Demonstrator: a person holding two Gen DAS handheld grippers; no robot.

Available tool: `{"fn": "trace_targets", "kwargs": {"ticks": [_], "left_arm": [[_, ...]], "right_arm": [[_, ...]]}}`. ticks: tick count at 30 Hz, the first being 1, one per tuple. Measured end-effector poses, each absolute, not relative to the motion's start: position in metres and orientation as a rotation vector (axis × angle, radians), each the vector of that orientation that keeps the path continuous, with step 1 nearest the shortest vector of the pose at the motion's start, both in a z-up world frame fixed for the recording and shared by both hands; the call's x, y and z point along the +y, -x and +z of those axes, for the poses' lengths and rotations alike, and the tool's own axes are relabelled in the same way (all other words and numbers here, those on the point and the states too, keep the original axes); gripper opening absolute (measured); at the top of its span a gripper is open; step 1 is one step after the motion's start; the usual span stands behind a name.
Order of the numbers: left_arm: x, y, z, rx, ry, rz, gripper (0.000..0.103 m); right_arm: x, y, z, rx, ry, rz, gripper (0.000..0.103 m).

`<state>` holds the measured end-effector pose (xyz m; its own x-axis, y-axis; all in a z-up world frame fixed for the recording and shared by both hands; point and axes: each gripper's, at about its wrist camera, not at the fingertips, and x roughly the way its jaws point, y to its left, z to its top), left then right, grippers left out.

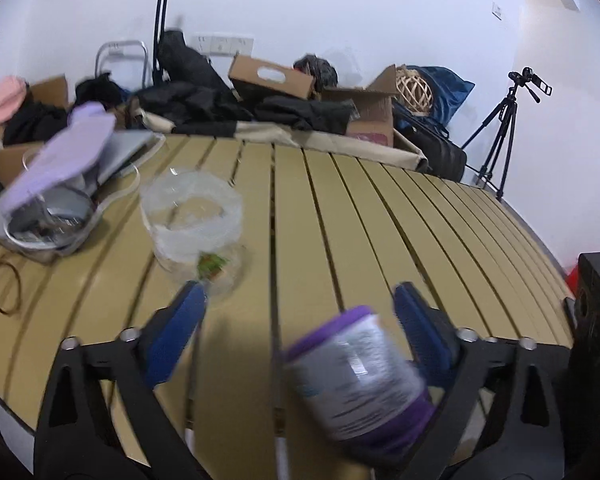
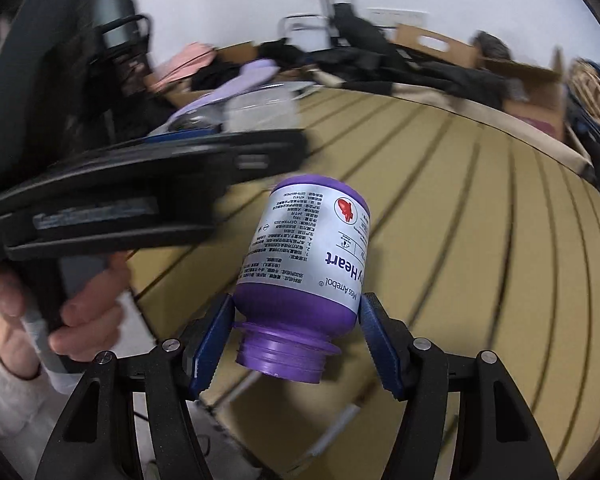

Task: Organize rigid objects
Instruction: 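Grasp the purple 'Healthy Heart' bottle with the right tool and lift it, then grasp the bottle with the left tool while the right tool releases it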

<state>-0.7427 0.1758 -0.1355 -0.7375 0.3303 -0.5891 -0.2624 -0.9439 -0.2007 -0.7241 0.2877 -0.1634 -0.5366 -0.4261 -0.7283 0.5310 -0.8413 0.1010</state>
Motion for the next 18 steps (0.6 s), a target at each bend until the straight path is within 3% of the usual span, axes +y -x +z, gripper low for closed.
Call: {"fn": "trace_targets", "kwargs": {"ticks": [1, 3, 6, 10, 18], "left_arm": [[0.176, 0.745, -0.138, -0.148, 0.967, 2.663, 0.060], [0.173, 0.750, -0.145, -0.164, 1.022, 2.650, 0.055], [0.163, 0.750, -0.147, -0.222, 1.004, 2.647, 0.055], [0.163, 0.746, -0.144, -0.129, 0.976, 2.671, 0.055], [0.165, 0.749, -0.150, -0.167, 1.060, 2.592, 0.047]], "right_arm": [[0.285, 0.725, -0.163, 0.201, -1.058, -2.342, 0.069], [0.275, 0.725, -0.163, 0.269, -1.039, -2.362, 0.069], [0.272, 0.724, -0.165, 0.303, -1.026, -2.399, 0.070], [0.287, 0.725, -0.173, 0.331, -1.064, -2.496, 0.070], [0.334, 0.730, -0.166, 0.061, -1.007, -2.625, 0.071]]}}
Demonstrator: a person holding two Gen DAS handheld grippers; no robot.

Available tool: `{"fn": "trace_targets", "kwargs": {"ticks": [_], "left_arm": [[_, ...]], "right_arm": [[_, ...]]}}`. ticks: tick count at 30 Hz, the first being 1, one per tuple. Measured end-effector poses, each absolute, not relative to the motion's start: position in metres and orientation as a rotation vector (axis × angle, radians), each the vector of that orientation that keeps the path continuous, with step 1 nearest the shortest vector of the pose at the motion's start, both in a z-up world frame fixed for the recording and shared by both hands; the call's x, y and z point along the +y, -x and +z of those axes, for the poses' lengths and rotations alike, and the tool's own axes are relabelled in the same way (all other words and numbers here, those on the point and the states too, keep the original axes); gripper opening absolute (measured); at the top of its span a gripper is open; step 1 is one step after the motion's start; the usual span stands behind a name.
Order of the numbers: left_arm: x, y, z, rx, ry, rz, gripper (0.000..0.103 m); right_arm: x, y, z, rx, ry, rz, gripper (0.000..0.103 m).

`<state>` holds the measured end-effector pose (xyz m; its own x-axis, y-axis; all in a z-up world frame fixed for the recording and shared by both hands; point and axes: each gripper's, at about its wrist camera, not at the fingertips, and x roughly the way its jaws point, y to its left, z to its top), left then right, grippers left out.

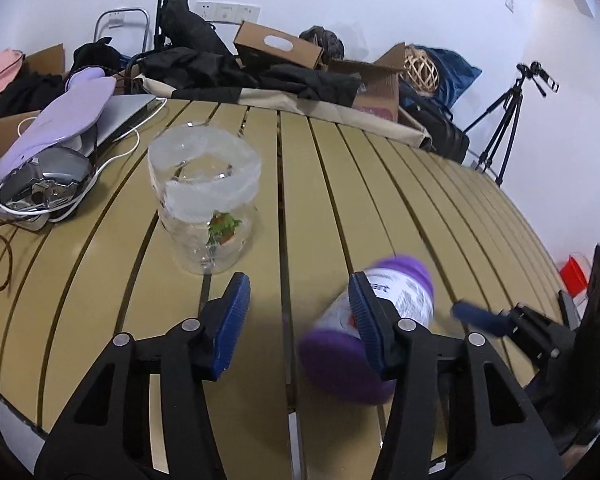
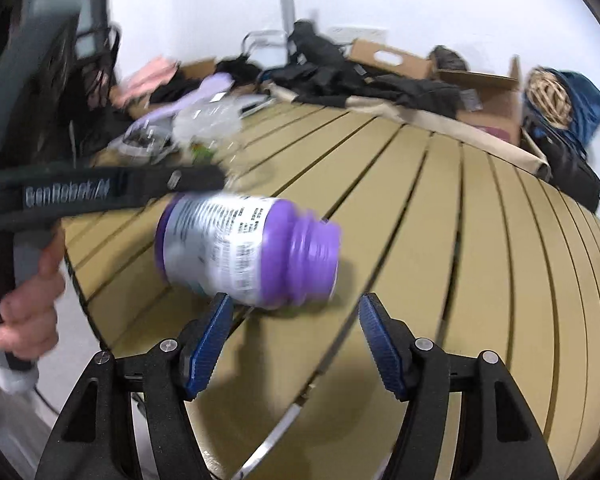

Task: Organize rigid objects
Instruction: 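Grasp the bottle with the left tool while the right tool releases it, then turn the bottle upright, cap up, in the left tool, then grasp the bottle with the right tool while the left tool releases it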

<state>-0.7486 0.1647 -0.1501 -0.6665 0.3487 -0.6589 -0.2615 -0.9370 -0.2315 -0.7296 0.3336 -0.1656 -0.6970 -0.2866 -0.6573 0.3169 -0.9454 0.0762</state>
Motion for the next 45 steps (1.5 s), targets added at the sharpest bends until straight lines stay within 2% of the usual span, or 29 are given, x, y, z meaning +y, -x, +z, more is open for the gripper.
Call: {"fn": "trace_targets", "kwargs": {"ticks": [5, 8, 10, 12, 17, 21, 26, 28, 30, 33, 37, 38, 39, 40, 42, 45], "left_arm": [[0.168, 0.746, -0.151, -0.167, 1.057, 2.536, 0.049], [0.169, 0.745, -0.150, -0.240, 1.034, 2.490, 0.058], [0.173, 0.745, -0.149, -0.319, 1.020, 2.393, 0.071], [0.182, 0.747, -0.152, -0.348, 1.043, 2.309, 0.075], [0.211, 0.750, -0.167, -0.278, 1.137, 2.253, 0.074], [0.217, 0.753, -0.171, -0.329, 1.151, 2.211, 0.058], [0.214, 0.755, -0.171, -0.337, 1.161, 2.213, 0.059], [0.215, 0.757, -0.174, -0.321, 1.197, 2.208, 0.065], [0.216, 0.759, -0.183, -0.315, 1.232, 2.196, 0.066], [0.218, 0.758, -0.184, -0.303, 1.235, 2.200, 0.060], [0.213, 0.754, -0.174, -0.287, 1.143, 2.272, 0.060], [0.213, 0.754, -0.170, -0.279, 1.121, 2.289, 0.060], [0.211, 0.753, -0.166, -0.277, 1.095, 2.295, 0.060], [0.210, 0.752, -0.161, -0.269, 1.058, 2.297, 0.060], [0.212, 0.747, -0.149, -0.220, 0.975, 2.290, 0.060], [0.219, 0.734, -0.128, -0.033, 0.832, 2.286, 0.060]], "right_arm": [[0.358, 0.728, -0.159, -0.244, -0.912, -2.645, 0.071], [0.366, 0.728, -0.160, -0.359, -0.898, -2.646, 0.071], [0.371, 0.723, -0.160, -0.392, -0.895, -2.671, 0.071], [0.376, 0.720, -0.161, -0.434, -0.901, -2.697, 0.071], [0.390, 0.713, -0.167, -0.497, -0.941, -2.746, 0.071], [0.398, 0.711, -0.174, -0.532, -0.971, -2.753, 0.071], [0.394, 0.714, -0.181, -0.559, -1.005, -2.736, 0.071], [0.396, 0.713, -0.182, -0.571, -1.004, -2.730, 0.071], [0.399, 0.712, -0.181, -0.584, -1.004, -2.735, 0.071], [0.406, 0.709, -0.178, -0.611, -0.994, -2.755, 0.071], [0.418, 0.706, -0.166, -0.716, -0.939, -2.705, 0.071], [0.419, 0.707, -0.163, -0.745, -0.916, -2.672, 0.072], [0.419, 0.709, -0.159, -0.775, -0.895, -2.633, 0.080], [0.419, 0.712, -0.155, -0.803, -0.880, -2.597, 0.083], [0.419, 0.725, -0.146, -0.856, -0.856, -2.479, 0.084], [0.419, 0.755, -0.144, -0.955, -0.902, -2.321, 0.084]]}}
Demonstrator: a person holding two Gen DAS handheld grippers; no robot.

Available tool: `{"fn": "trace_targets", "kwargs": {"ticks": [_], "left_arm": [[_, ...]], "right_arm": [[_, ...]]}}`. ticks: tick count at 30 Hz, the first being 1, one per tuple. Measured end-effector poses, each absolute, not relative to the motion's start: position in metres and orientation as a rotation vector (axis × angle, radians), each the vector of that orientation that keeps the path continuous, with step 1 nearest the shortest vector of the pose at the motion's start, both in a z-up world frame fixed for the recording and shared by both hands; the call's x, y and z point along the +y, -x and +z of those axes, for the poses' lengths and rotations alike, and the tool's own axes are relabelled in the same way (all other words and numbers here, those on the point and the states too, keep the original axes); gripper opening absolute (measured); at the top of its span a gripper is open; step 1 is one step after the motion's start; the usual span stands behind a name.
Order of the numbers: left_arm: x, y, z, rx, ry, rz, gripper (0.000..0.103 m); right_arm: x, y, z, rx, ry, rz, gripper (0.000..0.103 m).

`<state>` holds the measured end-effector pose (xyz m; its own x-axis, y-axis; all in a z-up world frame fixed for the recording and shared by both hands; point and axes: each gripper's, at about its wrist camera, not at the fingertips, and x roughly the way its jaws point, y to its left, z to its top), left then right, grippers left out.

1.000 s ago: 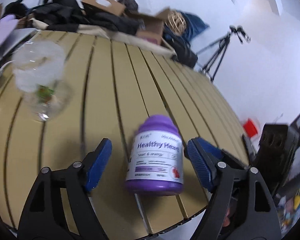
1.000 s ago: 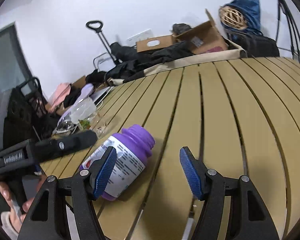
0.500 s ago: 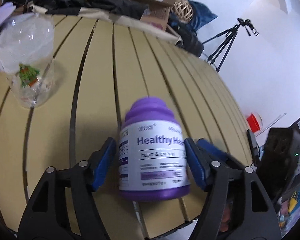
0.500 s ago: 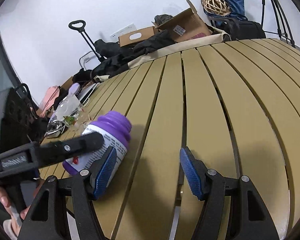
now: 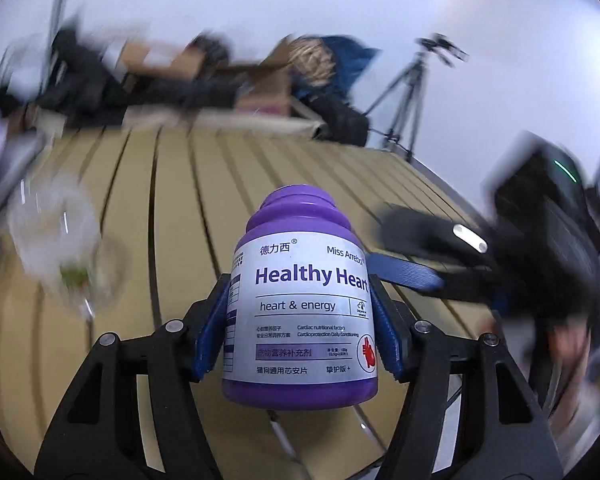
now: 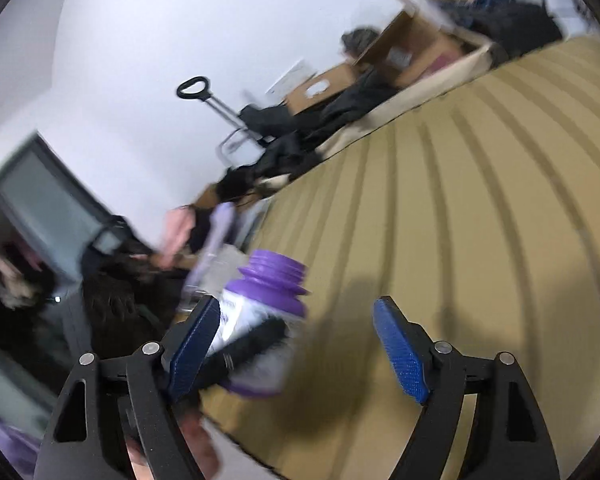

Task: Organize rigid objects
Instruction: 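Grasp the bottle with the right tool while the left tool releases it, then lower the bottle upright onto the table and open the right tool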

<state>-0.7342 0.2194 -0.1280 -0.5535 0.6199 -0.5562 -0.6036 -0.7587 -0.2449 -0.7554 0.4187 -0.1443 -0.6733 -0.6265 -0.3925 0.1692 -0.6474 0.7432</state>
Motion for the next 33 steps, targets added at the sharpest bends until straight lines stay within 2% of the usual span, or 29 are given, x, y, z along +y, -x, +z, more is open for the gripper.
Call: {"fn": "trace_targets", "kwargs": {"ticks": [2, 5, 6, 7, 10, 11, 13, 15, 16, 19, 25, 29, 33], "left_arm": [[0.220, 0.740, -0.119, -0.002, 0.811, 2.258, 0.060], [0.218, 0.758, -0.101, 0.007, 0.788, 2.225, 0.060], [0.217, 0.767, -0.095, -0.001, 0.804, 2.203, 0.060], [0.218, 0.775, -0.088, 0.017, 0.808, 2.183, 0.060], [0.227, 0.793, -0.065, 0.107, 0.788, 2.195, 0.066], [0.236, 0.797, -0.055, 0.182, 0.765, 2.205, 0.069], [0.249, 0.798, -0.041, 0.327, 0.699, 2.181, 0.089], [0.256, 0.805, -0.030, 0.411, 0.632, 2.171, 0.099], [0.259, 0.810, -0.026, 0.441, 0.595, 2.160, 0.101], [0.258, 0.836, -0.031, 0.442, 0.575, 2.200, 0.101], [0.237, 0.875, -0.063, 0.412, 0.683, 2.246, 0.099], [0.216, 0.864, -0.070, 0.264, 0.738, 2.252, 0.098], [0.203, 0.838, -0.083, 0.217, 0.755, 2.232, 0.099]], "right_arm": [[0.418, 0.777, -0.147, -1.048, -0.949, -2.156, 0.084], [0.411, 0.805, -0.143, -1.077, -0.987, -1.987, 0.082], [0.410, 0.811, -0.140, -1.097, -0.988, -1.979, 0.070], [0.411, 0.817, -0.136, -1.116, -0.978, -1.966, 0.068], [0.405, 0.823, -0.107, -0.980, -0.968, -2.111, 0.068], [0.401, 0.825, -0.095, -0.925, -0.957, -2.158, 0.068], [0.396, 0.829, -0.074, -0.809, -0.933, -2.268, 0.067], [0.391, 0.834, -0.051, -0.636, -0.898, -2.434, 0.067], [0.387, 0.838, -0.041, -0.513, -0.875, -2.547, 0.067], [0.382, 0.859, -0.036, -0.347, -0.894, -2.676, 0.067], [0.379, 0.905, -0.073, -0.280, -1.013, -2.687, 0.068], [0.375, 0.911, -0.087, -0.275, -0.974, -2.675, 0.068], [0.355, 0.907, -0.098, -0.052, -0.986, -2.728, 0.068]]}}
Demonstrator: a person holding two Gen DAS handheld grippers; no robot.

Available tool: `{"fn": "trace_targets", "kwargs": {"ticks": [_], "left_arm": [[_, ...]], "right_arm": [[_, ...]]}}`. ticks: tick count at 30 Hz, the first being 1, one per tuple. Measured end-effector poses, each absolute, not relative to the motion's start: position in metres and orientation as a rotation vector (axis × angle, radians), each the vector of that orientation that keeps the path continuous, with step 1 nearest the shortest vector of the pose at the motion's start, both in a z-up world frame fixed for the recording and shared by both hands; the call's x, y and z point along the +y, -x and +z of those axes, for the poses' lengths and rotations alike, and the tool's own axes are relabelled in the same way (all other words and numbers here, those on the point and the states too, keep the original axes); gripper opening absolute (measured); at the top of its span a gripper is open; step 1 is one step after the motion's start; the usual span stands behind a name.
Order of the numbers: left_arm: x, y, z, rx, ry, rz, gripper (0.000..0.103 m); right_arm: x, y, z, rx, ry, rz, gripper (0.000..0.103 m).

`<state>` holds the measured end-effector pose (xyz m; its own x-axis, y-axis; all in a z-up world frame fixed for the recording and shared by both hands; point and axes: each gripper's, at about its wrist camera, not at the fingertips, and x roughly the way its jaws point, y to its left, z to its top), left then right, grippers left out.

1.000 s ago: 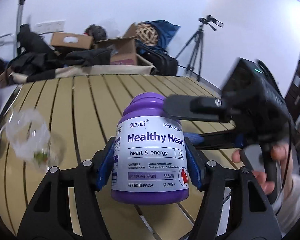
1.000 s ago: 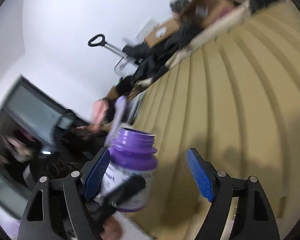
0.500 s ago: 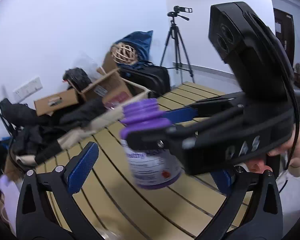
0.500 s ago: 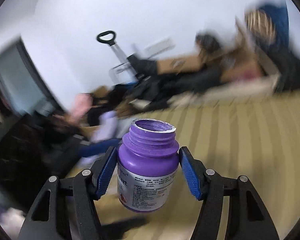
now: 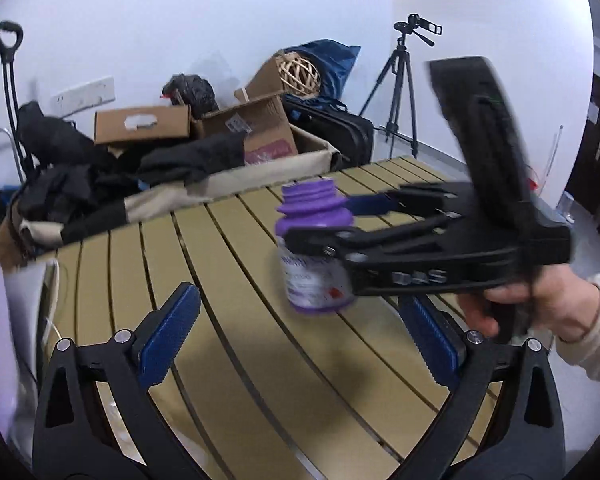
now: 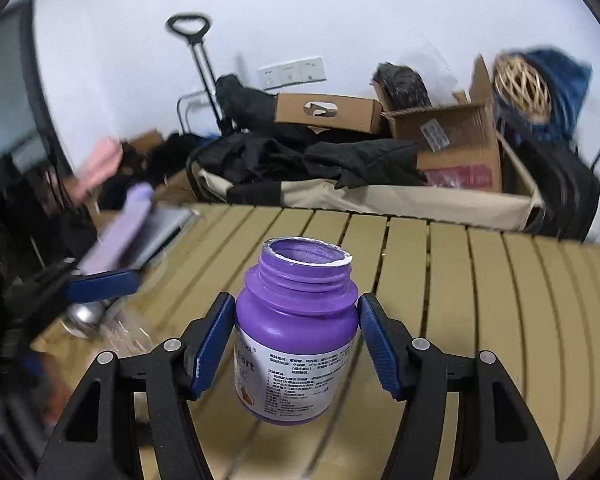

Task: Organize rigid objects
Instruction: 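Lower the bottle upright onto the table and open the right tool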

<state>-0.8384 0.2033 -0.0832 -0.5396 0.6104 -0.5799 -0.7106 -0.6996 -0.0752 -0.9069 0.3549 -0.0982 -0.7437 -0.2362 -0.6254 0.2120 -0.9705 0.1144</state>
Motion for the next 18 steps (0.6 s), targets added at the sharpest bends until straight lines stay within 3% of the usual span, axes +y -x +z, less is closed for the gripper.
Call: {"fn": "trace_targets", "kwargs": {"ticks": [10, 14, 18], "left_arm": [[0.186, 0.824, -0.118, 0.192, 0.878, 2.263, 0.100], [0.177, 0.806, -0.109, 0.165, 0.856, 2.319, 0.102], [0.155, 0.782, -0.082, 0.146, 0.773, 2.465, 0.102]], "right_arm": [[0.342, 0.888, -0.138, -0.056, -1.025, -2.672, 0.069], [0.345, 0.856, -0.120, -0.078, -0.959, -2.659, 0.080], [0.359, 0.821, -0.094, -0.188, -0.911, -2.654, 0.080]]}}
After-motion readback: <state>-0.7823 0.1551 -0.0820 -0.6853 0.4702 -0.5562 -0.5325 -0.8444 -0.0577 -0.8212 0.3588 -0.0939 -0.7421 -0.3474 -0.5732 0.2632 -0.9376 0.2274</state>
